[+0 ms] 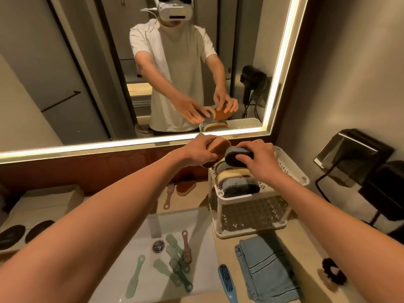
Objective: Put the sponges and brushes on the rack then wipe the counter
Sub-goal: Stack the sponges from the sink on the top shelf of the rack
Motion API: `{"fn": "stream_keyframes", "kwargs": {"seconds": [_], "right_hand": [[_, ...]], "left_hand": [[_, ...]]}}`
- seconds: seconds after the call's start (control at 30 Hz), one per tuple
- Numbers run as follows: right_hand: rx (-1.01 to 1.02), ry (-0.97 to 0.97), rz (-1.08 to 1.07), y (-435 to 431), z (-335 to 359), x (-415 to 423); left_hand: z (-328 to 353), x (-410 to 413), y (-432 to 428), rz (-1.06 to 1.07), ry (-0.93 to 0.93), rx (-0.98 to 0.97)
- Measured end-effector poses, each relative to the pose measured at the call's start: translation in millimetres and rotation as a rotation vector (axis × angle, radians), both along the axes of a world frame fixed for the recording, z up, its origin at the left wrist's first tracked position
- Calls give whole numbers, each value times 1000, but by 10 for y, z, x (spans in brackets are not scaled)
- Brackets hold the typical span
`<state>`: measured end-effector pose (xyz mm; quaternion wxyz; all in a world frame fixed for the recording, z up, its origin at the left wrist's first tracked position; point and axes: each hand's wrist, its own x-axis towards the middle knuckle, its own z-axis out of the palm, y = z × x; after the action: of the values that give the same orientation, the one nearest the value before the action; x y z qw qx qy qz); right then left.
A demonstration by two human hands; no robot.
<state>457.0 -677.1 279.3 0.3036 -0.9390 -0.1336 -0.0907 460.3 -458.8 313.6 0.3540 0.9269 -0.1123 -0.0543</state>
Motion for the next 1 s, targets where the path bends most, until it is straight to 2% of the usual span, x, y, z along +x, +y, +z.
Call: {"fn": "stream_keyframes", "kwargs": {"seconds": [0.2,0.43,0.6,0.77,1.0], "right_hand": [[-40,26,-88,-265,-52,71],[-6,58,-120,-513,-146,179],[42,70,-155,-677,-238,261],[74,105,-184,-801,-308,316],[80,197,-165,-876,-422,359]], "left_hand": [[-65,250,-372,59,-128,74],[-235,484,-752,68,-207,17],[-360,651,-1020,72,-291,138],[-464,760,-1203,39,-263,22],[-654,829,-1288,55,-264,100]]}}
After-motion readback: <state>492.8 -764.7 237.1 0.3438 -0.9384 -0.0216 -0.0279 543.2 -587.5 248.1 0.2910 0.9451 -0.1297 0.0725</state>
